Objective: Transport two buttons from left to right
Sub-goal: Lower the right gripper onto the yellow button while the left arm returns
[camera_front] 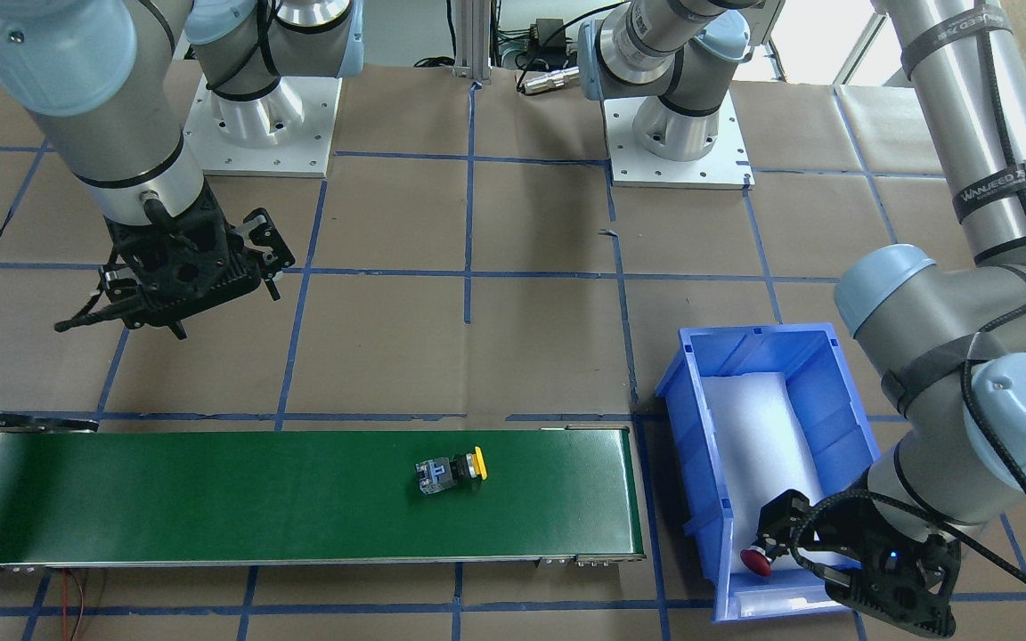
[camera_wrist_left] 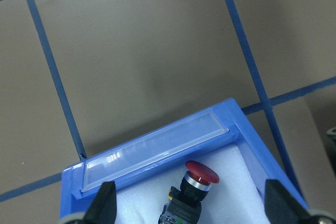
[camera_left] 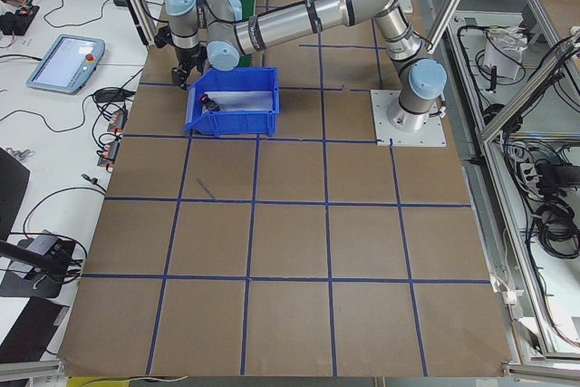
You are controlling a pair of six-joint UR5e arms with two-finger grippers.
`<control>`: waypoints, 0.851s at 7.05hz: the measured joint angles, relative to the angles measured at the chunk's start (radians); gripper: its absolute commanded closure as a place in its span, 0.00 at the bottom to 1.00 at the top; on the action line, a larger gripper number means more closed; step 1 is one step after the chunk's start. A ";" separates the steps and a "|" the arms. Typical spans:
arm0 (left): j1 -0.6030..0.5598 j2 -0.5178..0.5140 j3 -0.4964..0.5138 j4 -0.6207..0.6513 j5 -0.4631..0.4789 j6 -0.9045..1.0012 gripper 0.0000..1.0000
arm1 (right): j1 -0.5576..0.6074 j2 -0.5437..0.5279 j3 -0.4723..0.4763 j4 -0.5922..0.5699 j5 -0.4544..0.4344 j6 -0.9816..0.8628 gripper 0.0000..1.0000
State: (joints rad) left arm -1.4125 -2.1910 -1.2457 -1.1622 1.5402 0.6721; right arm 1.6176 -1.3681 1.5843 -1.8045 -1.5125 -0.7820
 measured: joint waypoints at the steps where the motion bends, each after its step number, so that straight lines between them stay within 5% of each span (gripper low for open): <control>1: 0.008 0.000 -0.014 0.007 0.000 0.058 0.00 | 0.029 0.032 0.002 -0.044 0.025 -0.095 0.00; 6: 0.047 -0.010 -0.050 0.013 -0.004 0.188 0.02 | 0.085 0.205 -0.001 -0.223 0.038 -0.572 0.01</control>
State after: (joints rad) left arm -1.3657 -2.2007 -1.2956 -1.1490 1.5359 0.8605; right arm 1.7023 -1.1634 1.5830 -2.0277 -1.4747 -1.3535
